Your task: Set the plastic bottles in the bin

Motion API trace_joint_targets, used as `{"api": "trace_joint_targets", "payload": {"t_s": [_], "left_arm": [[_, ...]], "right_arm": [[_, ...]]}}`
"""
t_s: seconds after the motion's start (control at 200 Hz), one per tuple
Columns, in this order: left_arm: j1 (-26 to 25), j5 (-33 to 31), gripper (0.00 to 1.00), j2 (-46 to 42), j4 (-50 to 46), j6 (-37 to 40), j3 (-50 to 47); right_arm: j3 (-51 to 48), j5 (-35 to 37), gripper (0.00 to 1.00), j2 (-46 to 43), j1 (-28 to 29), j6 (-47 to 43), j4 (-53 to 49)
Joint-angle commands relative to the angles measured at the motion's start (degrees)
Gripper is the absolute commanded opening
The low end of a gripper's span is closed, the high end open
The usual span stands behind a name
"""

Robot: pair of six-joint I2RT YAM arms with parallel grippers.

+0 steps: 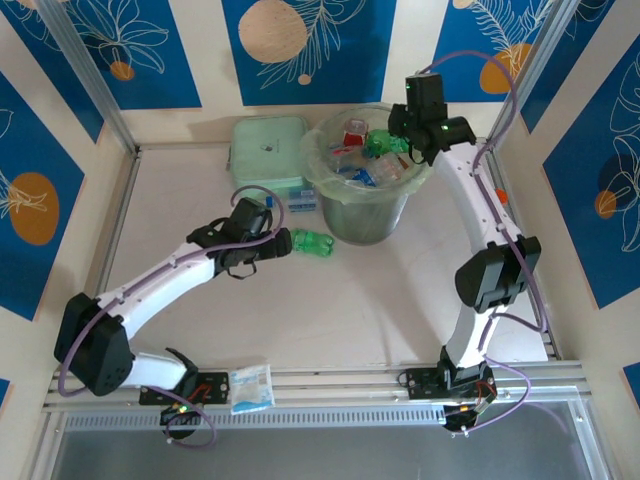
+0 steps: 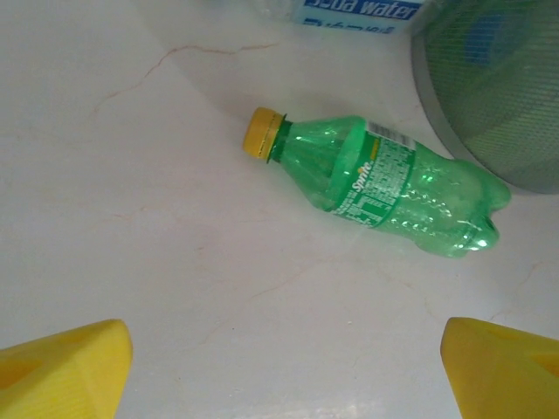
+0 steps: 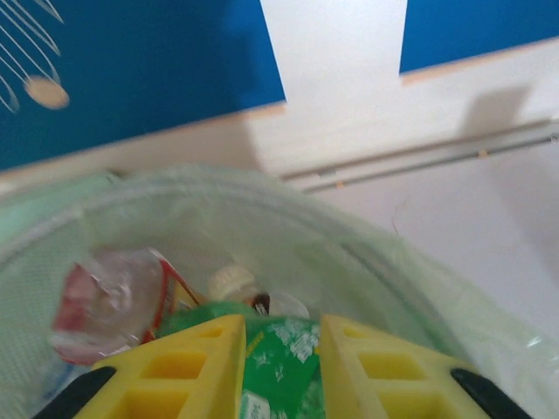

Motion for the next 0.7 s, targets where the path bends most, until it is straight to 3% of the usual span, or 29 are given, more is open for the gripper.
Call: {"api": "trace_joint_targets", "payload": {"t_s": [0.0, 0.175, 0.415, 0.565, 0.695], "left_arm": [[0.6, 2.3, 0.91, 3.0, -1.9, -4.4, 1.0], [0.6, 4.2, 0.92, 5.8, 0.0, -9.6, 1.3], [0.6, 7.9, 0.96, 9.1, 6.6, -19.4, 0.4], [0.6, 7.8, 0.97, 12.0, 9.2, -26.0, 1.7], [0.6, 7.5, 0.97, 16.7, 9.0, -30.7, 5.3]], "right_arm": [[0.2, 2.2, 0.29, -0.6, 1.1, 0.1, -3.9], [-1.7, 1.6, 0.28, -2.9, 2.2, 0.0, -2.6], [4.8, -2.0, 0.44, -9.9, 6.7, -0.8, -4.3], [3.8, -2.1, 0.49, -15.8, 14.3, -4.5, -5.7], [-3.1, 2.5, 0.5, -22.3, 23.1, -6.6, -5.1]]}}
